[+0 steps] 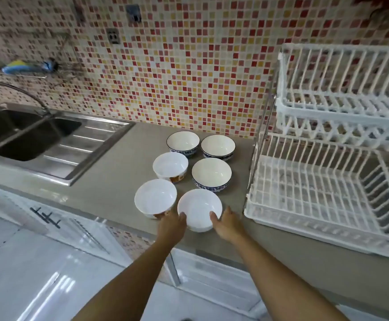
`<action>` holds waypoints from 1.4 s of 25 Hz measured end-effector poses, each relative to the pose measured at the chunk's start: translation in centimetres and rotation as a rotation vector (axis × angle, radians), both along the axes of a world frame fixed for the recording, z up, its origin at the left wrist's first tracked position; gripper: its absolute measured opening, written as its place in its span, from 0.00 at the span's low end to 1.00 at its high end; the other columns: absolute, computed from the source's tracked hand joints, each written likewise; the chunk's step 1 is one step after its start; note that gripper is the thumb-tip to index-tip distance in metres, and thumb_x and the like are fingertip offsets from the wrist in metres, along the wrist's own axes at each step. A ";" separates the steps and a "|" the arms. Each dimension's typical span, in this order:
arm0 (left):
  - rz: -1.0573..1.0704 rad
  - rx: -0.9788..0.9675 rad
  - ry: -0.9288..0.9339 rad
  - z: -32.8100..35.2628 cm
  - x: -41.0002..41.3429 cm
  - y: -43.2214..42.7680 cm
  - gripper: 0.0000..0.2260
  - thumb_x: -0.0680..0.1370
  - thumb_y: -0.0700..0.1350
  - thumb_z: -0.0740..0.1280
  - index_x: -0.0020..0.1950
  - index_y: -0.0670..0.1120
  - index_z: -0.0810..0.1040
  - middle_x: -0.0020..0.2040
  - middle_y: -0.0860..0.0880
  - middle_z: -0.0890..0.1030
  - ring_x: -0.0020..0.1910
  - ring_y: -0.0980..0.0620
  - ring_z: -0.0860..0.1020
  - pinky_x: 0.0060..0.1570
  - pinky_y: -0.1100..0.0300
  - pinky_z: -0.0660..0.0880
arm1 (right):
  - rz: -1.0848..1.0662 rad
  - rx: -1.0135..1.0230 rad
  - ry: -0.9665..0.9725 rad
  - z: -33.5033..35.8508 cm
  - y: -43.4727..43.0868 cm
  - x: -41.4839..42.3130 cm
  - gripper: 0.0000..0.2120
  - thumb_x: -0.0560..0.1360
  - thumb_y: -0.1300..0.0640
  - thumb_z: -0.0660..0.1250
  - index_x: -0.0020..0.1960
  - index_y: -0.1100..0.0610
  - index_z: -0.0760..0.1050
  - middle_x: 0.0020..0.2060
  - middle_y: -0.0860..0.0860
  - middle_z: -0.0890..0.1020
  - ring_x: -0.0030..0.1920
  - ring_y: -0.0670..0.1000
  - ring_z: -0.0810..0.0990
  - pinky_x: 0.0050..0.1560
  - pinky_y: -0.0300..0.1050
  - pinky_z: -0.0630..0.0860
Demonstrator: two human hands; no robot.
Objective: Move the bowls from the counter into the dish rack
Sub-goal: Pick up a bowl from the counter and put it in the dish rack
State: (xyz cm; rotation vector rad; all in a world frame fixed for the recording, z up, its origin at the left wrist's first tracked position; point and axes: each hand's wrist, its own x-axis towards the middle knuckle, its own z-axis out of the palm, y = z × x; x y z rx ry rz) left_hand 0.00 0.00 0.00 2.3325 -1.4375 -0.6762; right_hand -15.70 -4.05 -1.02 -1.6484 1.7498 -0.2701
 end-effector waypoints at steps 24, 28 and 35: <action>-0.253 -0.625 0.532 16.8 -3.8 2.7 0.17 0.77 0.44 0.64 0.65 0.54 0.69 0.58 0.51 0.78 0.55 0.49 0.78 0.52 0.58 0.79 | 0.223 -0.795 -0.100 19.3 5.2 -7.6 0.32 0.76 0.63 0.61 0.75 0.48 0.52 0.67 0.55 0.71 0.56 0.62 0.78 0.53 0.55 0.77; -0.583 -0.638 0.713 23.1 -6.1 3.3 0.34 0.64 0.38 0.59 0.66 0.63 0.60 0.65 0.61 0.71 0.63 0.60 0.71 0.57 0.70 0.72 | 0.243 -1.173 0.062 25.3 5.8 -11.4 0.36 0.70 0.69 0.67 0.72 0.52 0.54 0.65 0.59 0.72 0.43 0.63 0.81 0.35 0.57 0.80; -0.868 -0.613 0.656 30.7 -10.3 -3.3 0.32 0.70 0.40 0.62 0.70 0.61 0.58 0.63 0.61 0.73 0.66 0.55 0.72 0.60 0.62 0.76 | 0.202 -1.473 0.322 31.7 2.4 -16.9 0.25 0.73 0.66 0.61 0.69 0.59 0.60 0.61 0.61 0.75 0.35 0.60 0.80 0.26 0.46 0.76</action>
